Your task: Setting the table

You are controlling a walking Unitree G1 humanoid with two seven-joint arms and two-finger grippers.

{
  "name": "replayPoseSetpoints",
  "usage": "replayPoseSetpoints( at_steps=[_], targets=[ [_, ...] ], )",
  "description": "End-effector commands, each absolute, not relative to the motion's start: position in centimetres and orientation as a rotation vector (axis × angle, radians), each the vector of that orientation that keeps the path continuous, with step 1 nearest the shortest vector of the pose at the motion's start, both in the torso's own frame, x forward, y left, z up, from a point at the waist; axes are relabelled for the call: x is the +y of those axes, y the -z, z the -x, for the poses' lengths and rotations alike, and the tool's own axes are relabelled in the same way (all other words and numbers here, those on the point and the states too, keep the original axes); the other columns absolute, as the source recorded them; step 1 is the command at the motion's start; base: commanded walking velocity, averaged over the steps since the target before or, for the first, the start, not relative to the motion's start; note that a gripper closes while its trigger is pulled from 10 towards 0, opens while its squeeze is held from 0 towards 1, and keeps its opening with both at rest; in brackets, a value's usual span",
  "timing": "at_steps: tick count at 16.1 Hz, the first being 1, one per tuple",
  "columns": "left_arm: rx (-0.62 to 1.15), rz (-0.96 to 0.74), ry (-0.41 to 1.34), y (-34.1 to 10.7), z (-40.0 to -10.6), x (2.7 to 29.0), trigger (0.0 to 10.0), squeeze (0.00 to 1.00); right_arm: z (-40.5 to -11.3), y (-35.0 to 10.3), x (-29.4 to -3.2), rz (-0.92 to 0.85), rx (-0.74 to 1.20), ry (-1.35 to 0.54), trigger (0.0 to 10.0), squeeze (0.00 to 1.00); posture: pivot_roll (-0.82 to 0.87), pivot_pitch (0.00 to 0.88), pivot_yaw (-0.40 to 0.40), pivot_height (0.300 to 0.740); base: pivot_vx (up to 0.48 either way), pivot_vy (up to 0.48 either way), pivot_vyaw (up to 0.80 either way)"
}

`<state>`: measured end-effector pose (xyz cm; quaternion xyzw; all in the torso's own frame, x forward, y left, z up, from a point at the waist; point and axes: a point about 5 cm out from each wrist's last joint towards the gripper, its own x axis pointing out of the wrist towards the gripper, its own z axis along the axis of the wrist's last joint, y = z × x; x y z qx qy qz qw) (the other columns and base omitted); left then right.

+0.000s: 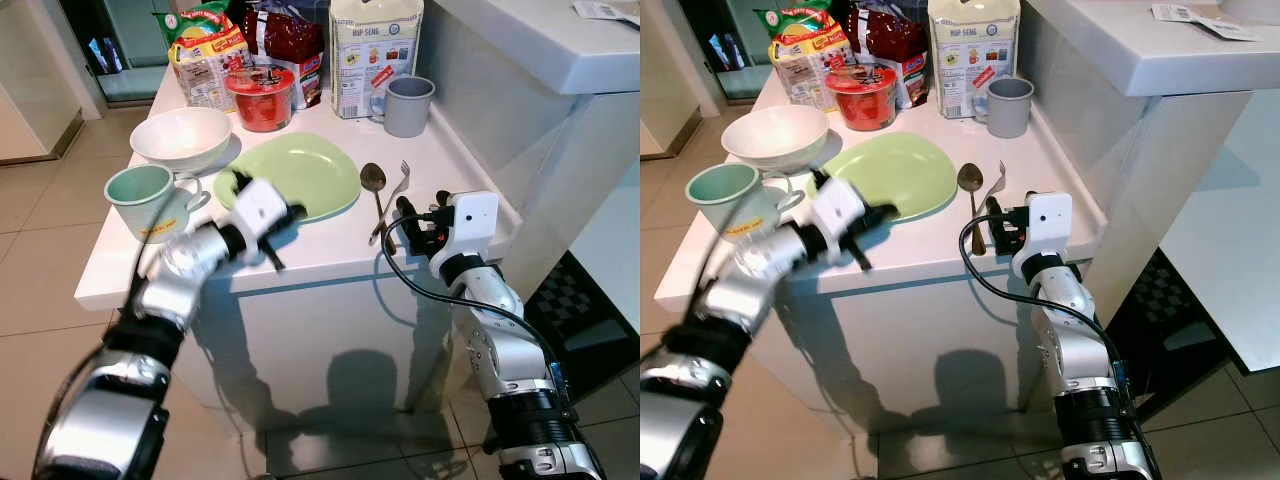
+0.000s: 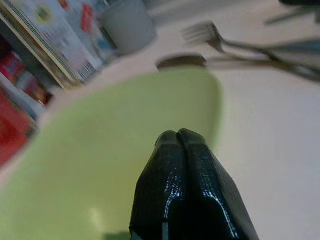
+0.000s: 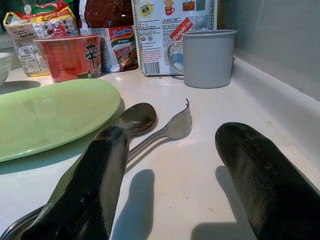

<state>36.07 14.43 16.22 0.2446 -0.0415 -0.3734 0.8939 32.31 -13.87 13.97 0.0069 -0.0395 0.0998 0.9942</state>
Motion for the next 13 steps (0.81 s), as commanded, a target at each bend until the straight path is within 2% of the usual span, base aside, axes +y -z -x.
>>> replayPoseSetpoints(
  at_steps=[1,5,7,13],
  targets=[
    [-0.136,-0.502,0.77,-18.0,-36.4,14.5,10.0,0.0,-32.3,-13.9,-13.8,-0.008,-0.081,-0.205,10.0,0.0,0.0,0.0,0.066,0.74,0.0,0.0,0.0],
    [-0.175,-0.453,0.852,-20.0,-35.7,13.6,10.0,0.0,-32.2,-13.6,-13.8,-0.006,-0.07,-0.207,10.0,0.0,0.0,0.0,0.062,0.74,0.0,0.0,0.0],
    [-0.175,-0.489,0.847,-20.4,-36.0,14.0,10.0,0.0,-32.3,-13.6,-13.8,-0.005,-0.068,-0.208,10.0,0.0,0.0,0.0,0.059,0.74,0.0,0.0,0.0],
    [-0.048,-0.628,0.597,-21.0,-38.6,19.3,10.0,0.0,-32.3,-13.9,-14.2,-0.002,-0.078,-0.203,10.0,0.0,-0.01,0.0,0.053,0.74,0.0,0.0,0.0]
  ],
)
